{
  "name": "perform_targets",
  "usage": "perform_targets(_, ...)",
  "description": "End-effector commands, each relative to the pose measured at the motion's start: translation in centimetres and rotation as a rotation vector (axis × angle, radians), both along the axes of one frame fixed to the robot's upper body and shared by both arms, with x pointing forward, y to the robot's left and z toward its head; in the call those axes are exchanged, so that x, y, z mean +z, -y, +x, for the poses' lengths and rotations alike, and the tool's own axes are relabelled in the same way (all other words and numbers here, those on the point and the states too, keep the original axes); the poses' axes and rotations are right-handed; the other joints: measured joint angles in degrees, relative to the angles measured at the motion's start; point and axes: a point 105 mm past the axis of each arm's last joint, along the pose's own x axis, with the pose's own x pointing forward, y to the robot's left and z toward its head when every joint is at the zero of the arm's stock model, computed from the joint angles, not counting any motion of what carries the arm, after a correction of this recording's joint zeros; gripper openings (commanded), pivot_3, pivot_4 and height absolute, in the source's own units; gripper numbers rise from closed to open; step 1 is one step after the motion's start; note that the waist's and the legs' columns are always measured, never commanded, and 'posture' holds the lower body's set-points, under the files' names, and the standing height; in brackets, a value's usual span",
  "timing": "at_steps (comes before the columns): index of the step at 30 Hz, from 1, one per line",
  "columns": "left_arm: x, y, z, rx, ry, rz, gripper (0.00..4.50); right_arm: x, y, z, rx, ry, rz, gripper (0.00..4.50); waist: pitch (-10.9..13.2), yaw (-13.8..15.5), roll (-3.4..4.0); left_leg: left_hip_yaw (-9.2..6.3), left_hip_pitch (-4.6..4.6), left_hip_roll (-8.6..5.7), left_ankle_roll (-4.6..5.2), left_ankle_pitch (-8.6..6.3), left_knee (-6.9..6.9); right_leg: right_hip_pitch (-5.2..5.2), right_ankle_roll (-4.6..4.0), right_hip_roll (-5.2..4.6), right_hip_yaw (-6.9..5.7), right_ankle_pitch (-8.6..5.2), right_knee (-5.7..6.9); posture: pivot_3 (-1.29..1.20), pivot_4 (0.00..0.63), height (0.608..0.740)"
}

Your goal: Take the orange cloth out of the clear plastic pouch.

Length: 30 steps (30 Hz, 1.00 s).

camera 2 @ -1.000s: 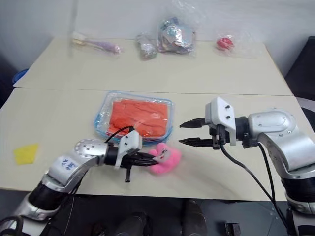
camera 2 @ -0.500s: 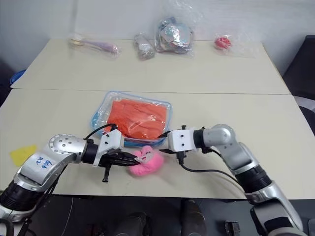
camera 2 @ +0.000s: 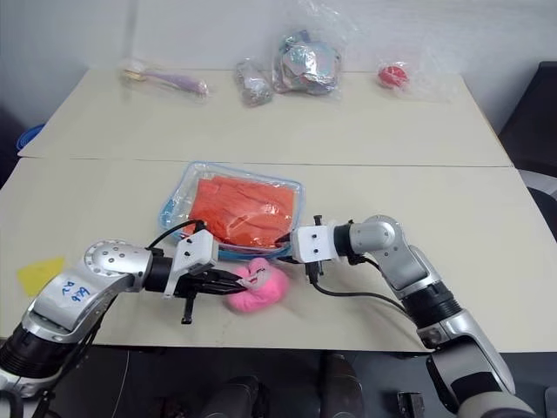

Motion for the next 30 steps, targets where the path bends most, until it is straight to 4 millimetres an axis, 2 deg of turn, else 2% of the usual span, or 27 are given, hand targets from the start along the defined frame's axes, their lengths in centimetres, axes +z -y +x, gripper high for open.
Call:
perform_targets(1,0.3,0.0,-0.1,0.007,0.019,-0.003,0.0,1.0,-0.3,-0.1,0.029,0.033,0.026,0.03,0.0,0.0,0.0,0.0,0.0,0.0,0.0,0.0,0.0,0.0,0.0,0.0,0.0,0.0,0.0,0.0,0.15,0.74)
perform_targets(8,0.1,-0.4,-0.3,0.015,0.018,0.006,0.0,1.0,-0.1,0.1,0.021,0.046,0.018,0.03,0.0,0.0,0.0,0.0,0.0,0.0,0.0,0.0,0.0,0.0,0.0,0.0,0.0,0.0,0.0,0.0,0.15,0.74)
perform_targets(13,0.3,-2.9,-0.7,0.077,0.008,0.034,0.0,1.8,1.1,1.3,-0.022,0.108,0.007,0.03,0.0,-0.4,0.0,-0.02,0.0,0.03,-0.01,0.0,-0.02,-0.02,0.0,0.01,0.01,0.0,0.0,0.0,0.15,0.74)
perform_targets(19,0.2,-9.1,-1.2,0.248,0.009,0.123,0.0,3.1,4.3,1.9,-0.056,0.148,-0.026,0.03,0.0,-1.2,0.03,-0.05,0.01,0.21,-0.03,0.0,-0.06,-0.07,-0.05,0.02,0.0,-0.03,0.0,0.0,0.15,0.74)
perform_targets(23,0.4,-12.7,-1.5,0.357,0.023,0.162,0.0,3.4,6.0,2.0,-0.082,0.162,-0.051,0.03,0.0,-1.2,0.04,-0.03,0.02,0.26,-0.03,-0.01,-0.09,-0.06,-0.06,0.02,-0.01,-0.03,-0.01,0.0,0.15,0.74)
perform_targets(26,0.9,-16.5,-1.5,0.478,0.045,0.196,0.0,3.5,7.3,2.1,-0.097,0.171,-0.076,0.03,0.0,-1.3,0.07,0.0,0.03,0.33,-0.04,-0.02,-0.12,-0.07,-0.07,0.04,0.0,-0.04,-0.01,0.0,0.15,0.74)
perform_targets(30,1.7,-20.5,-1.4,0.603,0.095,0.24,0.0,3.5,8.4,2.2,-0.109,0.179,-0.098,0.03,0.0,-1.3,0.08,0.02,0.03,0.31,-0.04,-0.02,-0.14,-0.08,-0.08,0.04,-0.02,-0.05,-0.01,0.0,0.15,0.74)
